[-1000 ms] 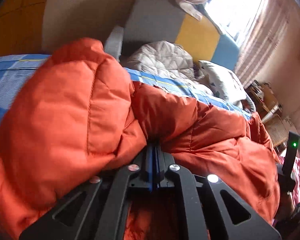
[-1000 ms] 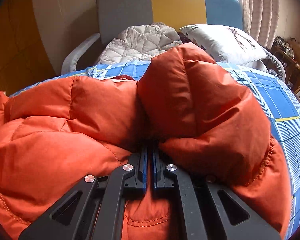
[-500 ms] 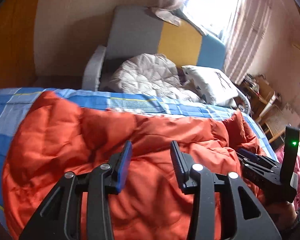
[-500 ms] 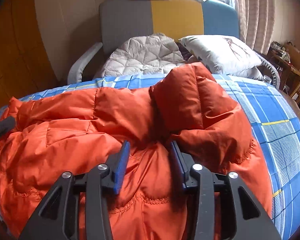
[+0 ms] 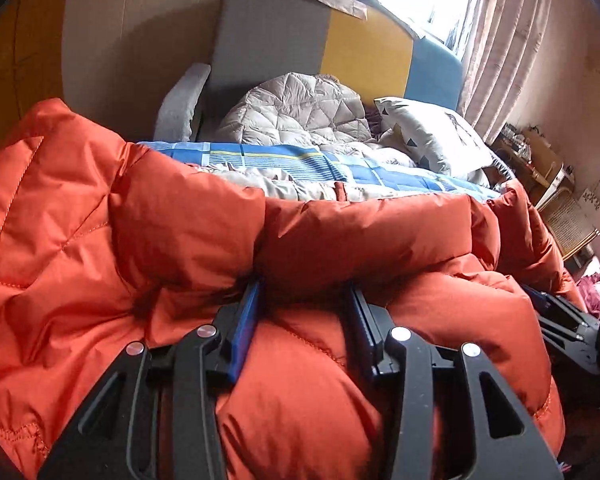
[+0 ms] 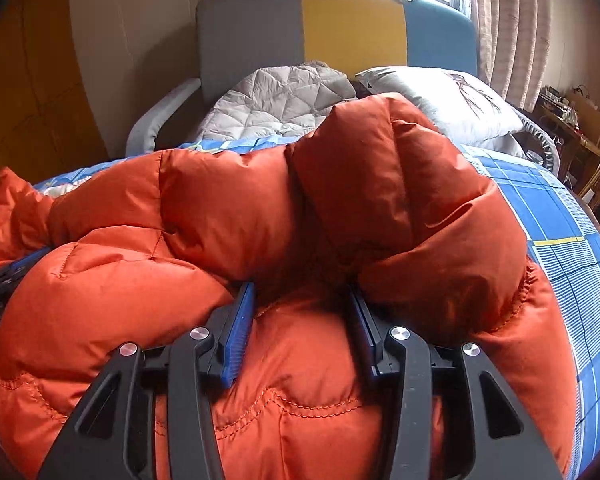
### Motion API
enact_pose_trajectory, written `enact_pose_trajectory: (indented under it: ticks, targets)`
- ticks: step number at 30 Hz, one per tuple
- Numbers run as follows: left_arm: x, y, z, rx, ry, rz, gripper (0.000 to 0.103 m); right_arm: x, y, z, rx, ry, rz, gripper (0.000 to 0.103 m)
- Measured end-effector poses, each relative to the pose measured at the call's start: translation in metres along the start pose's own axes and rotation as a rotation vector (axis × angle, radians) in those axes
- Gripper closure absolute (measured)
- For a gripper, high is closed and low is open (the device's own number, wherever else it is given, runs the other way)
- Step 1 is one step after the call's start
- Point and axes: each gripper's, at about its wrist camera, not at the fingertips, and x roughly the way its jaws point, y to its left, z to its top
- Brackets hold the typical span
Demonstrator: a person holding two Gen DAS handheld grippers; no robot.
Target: Fold large clothes
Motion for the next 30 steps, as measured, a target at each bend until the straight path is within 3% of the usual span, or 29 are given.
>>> enact_pose_trajectory:
  ticks: [4,6,12,20,25,27,30]
  targets:
    - [-0.014,-0.001,-0.001,0.004,0.007,0.003,0.06,-0.003,0.002,0.003,-0.011,0.025,-0.009,0.056]
    - [-0.03,0.002,-0.003,-0.002,-0.013,0.006,0.051,-0.012,0.0,0.007,-0.008,0.04,0.015,0.049]
    - [-0.081,0.035,-0.011,-0.024,-0.066,0.04,0.05,-0.058,-0.018,0.007,0.049,-0.009,0.04,0.033]
    - [-0.12,0.091,-0.031,-0.056,-0.091,0.123,0.054,-0.084,-0.067,-0.01,0.181,0.001,0.006,0.032]
    - [-0.13,0.103,-0.044,-0.058,-0.097,0.141,0.056,-0.086,-0.088,-0.023,0.264,0.012,0.007,0.032]
    - [-0.132,0.106,-0.049,-0.063,-0.094,0.147,0.055,-0.084,-0.098,-0.026,0.293,0.025,-0.005,0.025]
    - [-0.13,0.111,-0.054,-0.075,-0.086,0.146,0.054,-0.078,-0.111,-0.035,0.333,0.058,0.015,0.025]
